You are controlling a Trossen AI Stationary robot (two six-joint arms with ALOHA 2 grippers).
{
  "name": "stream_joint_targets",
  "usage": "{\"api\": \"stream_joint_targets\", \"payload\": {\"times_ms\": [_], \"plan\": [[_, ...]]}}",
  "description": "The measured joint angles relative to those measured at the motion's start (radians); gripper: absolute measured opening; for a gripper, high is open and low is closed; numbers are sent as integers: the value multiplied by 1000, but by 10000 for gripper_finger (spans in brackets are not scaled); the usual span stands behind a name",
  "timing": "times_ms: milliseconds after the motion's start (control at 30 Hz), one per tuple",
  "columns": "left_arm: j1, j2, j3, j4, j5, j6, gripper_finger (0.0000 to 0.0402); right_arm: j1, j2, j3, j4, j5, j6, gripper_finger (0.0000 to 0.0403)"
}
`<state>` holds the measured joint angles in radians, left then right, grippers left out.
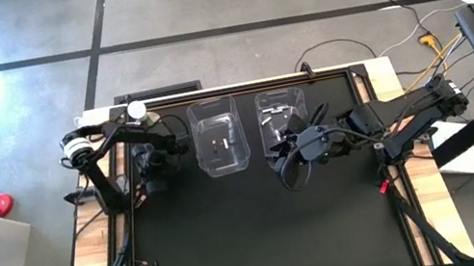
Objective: Sort batteries
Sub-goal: Put the black battery into the left transparent bin
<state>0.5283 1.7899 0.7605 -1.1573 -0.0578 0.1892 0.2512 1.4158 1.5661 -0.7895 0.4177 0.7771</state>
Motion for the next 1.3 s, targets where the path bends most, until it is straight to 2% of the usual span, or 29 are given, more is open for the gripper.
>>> {"api": "stream_joint_targets", "payload": {"times_ms": [167, 333, 500, 600, 733, 933, 1000, 1067, 1200, 1300], "plan": [[3, 0, 1, -1, -13, -8, 13, 1, 0, 0, 0, -7, 1, 139], [6, -17, 27, -40, 14, -35, 11, 16, 0, 0, -1, -10, -2, 144], [6, -85, 50, -120, 16, -71, 11, 29, -1, 0, -29, -10, 1, 135], [9, -133, 86, -233, 6, -76, 11, 33, -1, 0, -29, -10, 1, 128], [23, -211, 149, -339, -4, -90, 11, 33, -1, 0, -29, -10, 1, 122], [25, -354, 273, -404, 3, -149, 11, 33, -2, 0, -29, -9, 5, 124], [25, -411, 314, -354, 49, -183, 11, 33, -2, 0, -29, -7, 8, 128], [24, -478, 334, -232, 127, -220, 11, 32, -2, 0, -29, 3, 8, 132], [19, -595, 313, 155, 285, -337, 11, 32, 2, 0, -28, 76, 14, 138], [10, -628, 275, 428, 302, -422, 11, 31, 6, 0, -28, 85, 14, 143]]}}
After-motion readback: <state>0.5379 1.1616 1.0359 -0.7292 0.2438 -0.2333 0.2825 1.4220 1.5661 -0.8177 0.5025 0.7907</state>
